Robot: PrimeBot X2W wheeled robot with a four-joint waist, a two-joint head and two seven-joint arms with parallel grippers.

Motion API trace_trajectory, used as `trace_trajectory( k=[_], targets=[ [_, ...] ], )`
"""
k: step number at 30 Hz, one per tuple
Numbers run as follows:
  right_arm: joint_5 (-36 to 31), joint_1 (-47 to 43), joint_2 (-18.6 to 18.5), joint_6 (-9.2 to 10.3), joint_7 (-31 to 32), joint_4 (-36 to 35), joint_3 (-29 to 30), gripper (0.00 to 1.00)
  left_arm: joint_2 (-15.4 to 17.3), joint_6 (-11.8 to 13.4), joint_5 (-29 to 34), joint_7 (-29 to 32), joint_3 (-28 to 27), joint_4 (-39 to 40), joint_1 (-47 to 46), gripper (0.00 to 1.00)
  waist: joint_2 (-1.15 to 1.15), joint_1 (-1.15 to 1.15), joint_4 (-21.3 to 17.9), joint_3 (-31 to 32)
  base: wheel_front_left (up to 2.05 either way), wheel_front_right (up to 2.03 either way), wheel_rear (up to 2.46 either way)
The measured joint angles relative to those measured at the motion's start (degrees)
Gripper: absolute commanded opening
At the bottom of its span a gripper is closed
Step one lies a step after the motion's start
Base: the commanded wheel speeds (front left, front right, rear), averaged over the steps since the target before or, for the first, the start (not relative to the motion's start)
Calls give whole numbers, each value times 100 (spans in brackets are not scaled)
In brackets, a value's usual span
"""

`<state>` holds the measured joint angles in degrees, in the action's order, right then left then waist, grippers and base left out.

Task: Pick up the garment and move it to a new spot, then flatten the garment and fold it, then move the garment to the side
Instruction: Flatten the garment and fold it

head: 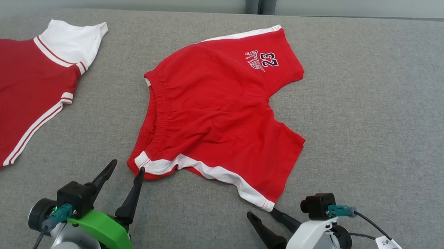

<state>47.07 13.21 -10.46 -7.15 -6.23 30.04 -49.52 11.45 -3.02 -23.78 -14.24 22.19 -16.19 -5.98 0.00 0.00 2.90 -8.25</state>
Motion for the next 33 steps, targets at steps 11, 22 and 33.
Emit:
trace_trajectory(
  k=[11,22,33],
  targets=[
    [-10,211,78,-2,68,203,-149,0,12,-44,2,1,-24,-168,-129,100,0,0,-51,-26,0,0,0],
    [-132,499,-9,1,-113,167,-236,0,116,-48,-69,297,-181,-570,-292,100,0,0,-385,-131,0,0,0],
    [-178,519,-170,1,-387,158,-132,0,200,-140,-75,592,-54,-865,-409,100,0,0,-722,-159,0,0,0]
  ],
)
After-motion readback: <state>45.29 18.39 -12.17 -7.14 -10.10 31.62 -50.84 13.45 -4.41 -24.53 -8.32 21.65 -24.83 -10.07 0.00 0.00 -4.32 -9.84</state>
